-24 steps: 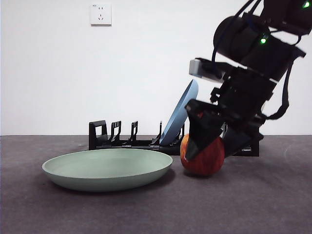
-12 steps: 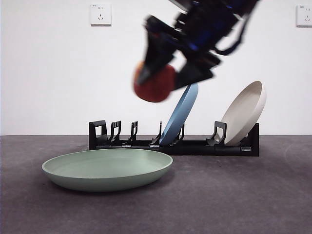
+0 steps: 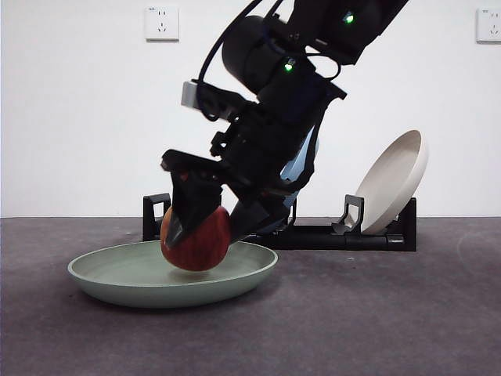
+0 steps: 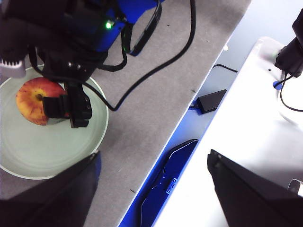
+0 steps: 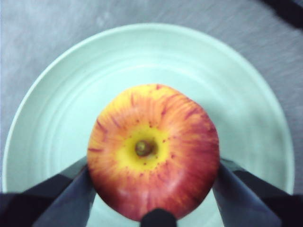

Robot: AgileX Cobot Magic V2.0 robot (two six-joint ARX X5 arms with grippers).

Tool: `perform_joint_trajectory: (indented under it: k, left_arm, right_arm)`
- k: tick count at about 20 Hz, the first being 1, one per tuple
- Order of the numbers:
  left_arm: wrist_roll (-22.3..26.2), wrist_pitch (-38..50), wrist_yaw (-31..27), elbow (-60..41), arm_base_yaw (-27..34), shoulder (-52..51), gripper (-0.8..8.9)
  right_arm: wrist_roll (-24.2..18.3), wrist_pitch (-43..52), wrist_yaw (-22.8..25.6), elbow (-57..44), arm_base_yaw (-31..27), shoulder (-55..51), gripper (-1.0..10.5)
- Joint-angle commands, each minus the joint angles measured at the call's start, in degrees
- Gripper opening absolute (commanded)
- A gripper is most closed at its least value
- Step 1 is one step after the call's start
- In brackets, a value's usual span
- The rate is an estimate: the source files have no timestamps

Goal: Take the green plate from the plate rack,put the plate on the table,take the apple from the table,put the apple in the plate

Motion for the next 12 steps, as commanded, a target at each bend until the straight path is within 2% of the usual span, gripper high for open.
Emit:
perform_joint_trajectory:
  k: [1,8,9,10,12]
  left_arm:
    - [-0.4,0.0,0.0,-0.3,-0.2,0.0,3.77]
    - [-0.4,0.0,-0.1,-0.3,-0.2,0.0,3.77]
    - [-0.4,0.0,-0.1,-0.3,-0.2,0.0,3.77]
    - [-0.4,0.0,-0.1,-0.3,-0.2,0.0,3.77]
    - [-0.4,0.0,-0.1,-0.3,-0.2,0.0,3.77]
  right_arm:
    - [-0.6,0.0,0.7,0.2,0.4,0.5,-0.1]
    - [-2.5,-5.1,1.3,0.2,0.8,2.9,0.0]
    - [-2.4,-4.9,1.3,0.2,1.0,2.9,0.5]
    - [-2.4,-4.9,1.3,0.2,1.1,2.8,1.8]
    - [-2.4,-5.1,1.9,0.2,1.1,2.8,5.2]
